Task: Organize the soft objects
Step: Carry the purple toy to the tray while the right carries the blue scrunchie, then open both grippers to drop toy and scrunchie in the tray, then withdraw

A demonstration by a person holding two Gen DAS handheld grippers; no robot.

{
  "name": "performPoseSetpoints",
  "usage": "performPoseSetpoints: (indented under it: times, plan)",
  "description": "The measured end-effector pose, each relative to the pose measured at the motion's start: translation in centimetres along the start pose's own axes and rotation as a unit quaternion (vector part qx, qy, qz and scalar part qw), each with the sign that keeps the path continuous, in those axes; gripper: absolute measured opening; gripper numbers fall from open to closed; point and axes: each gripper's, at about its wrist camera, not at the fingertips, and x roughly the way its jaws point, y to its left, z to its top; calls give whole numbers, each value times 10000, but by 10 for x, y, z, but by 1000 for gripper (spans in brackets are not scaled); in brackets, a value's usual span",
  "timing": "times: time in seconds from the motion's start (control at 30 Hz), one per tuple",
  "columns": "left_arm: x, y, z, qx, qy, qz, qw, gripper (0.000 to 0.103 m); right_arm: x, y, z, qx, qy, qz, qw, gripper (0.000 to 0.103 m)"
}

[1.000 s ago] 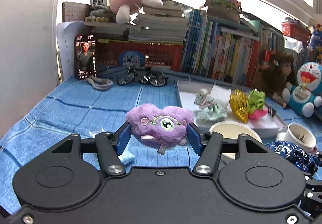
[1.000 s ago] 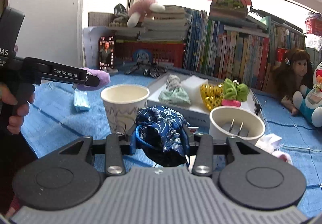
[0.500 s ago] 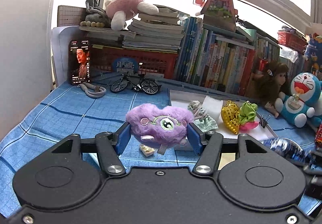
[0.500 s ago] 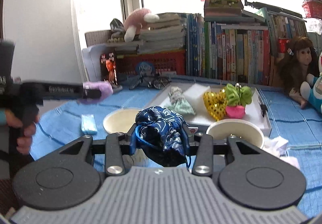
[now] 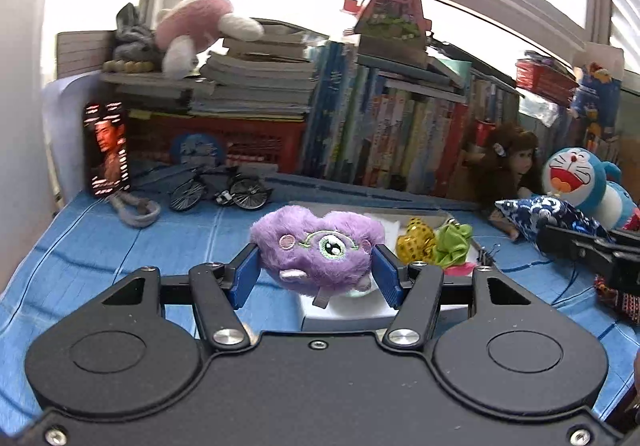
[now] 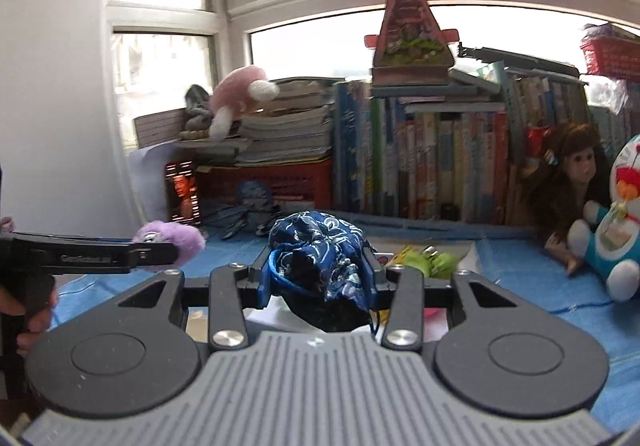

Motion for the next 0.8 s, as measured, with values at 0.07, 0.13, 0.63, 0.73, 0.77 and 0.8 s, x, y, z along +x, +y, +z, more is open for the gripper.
performPoseSetpoints:
  times: [0.07, 0.13, 0.63, 0.73, 0.77, 0.8]
  plan:
    - [14, -4, 11, 73, 138, -62, 9999, 58, 6, -9, 8, 15, 82, -148, 9999, 47]
    - [32, -7, 21, 110, 384, -146, 9991, 58, 14, -21, 14, 82, 158, -296, 9994, 47]
    - [154, -24, 21, -63, 2147, -504, 9754, 58, 98, -101, 5, 1013, 1522, -582, 9814, 47]
    - [169, -31, 18, -23, 2298, -526, 9718, 58, 116, -104, -2, 1089, 1805, -557, 9759, 47]
    - [174, -32, 18, -9, 2348, -514, 9707, 58, 123, -104, -3, 1081, 1901, -583, 9740, 47]
    - [179, -34, 18, 11, 2393, -505, 9696, 58, 128, -104, -5, 1069, 1986, -581, 9725, 47]
